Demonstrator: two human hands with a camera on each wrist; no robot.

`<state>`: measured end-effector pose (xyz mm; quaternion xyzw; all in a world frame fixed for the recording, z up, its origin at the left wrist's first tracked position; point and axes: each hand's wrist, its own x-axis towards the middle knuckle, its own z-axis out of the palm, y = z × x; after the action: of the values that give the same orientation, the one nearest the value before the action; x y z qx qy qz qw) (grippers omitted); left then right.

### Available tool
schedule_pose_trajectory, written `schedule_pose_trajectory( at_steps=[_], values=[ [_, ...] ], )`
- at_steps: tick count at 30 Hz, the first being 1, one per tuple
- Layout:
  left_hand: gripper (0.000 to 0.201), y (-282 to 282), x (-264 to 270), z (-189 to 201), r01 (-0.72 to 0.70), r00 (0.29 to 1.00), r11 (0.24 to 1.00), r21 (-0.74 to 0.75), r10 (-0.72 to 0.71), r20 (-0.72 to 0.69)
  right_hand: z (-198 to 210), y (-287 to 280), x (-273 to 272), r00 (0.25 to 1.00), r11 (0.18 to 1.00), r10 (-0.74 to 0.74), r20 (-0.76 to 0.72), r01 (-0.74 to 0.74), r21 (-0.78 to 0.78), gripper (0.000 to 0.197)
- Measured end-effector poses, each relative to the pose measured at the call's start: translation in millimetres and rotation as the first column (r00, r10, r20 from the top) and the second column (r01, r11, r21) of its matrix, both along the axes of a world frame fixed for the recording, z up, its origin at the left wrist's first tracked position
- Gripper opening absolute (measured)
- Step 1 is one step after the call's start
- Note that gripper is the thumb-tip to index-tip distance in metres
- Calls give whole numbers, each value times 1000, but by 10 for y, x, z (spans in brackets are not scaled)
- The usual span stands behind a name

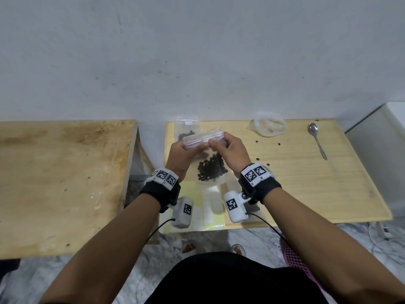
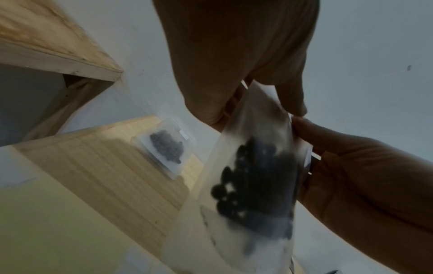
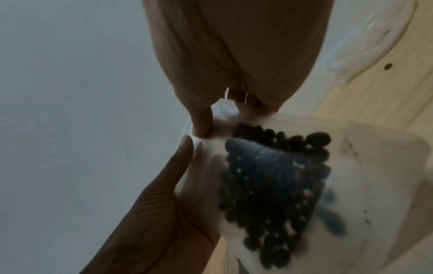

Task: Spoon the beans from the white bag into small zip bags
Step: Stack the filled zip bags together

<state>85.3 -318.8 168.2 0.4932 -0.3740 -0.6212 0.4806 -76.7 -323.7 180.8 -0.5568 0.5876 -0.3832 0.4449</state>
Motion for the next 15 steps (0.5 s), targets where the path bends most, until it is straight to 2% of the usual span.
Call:
schedule_pose_trajectory(
  at_steps=[3, 6, 8, 10, 15],
  values=[
    [30, -24, -3, 26, -15, 999, 1000, -25, 16, 37, 11, 1, -16, 1000, 1000, -6, -15, 5, -23, 22],
    [21, -37, -18, 62, -13, 998, 999, -39, 15, 55, 37, 9, -15, 999, 997, -35, -41, 32, -66, 31],
    [21, -55, -23, 76, -6, 998, 998, -65, 10, 61, 59, 7, -9, 998, 995, -51, -38, 47, -86, 33],
    [24, -75, -16, 91, -3, 998, 997, -75, 7, 57, 87, 1, -16, 997, 994, -60, -55, 54, -95, 27],
    [27, -111, 0, 122, 17, 997, 999, -48, -13, 74, 87, 3, -52, 993, 989, -74, -92, 61, -131, 30]
  ],
)
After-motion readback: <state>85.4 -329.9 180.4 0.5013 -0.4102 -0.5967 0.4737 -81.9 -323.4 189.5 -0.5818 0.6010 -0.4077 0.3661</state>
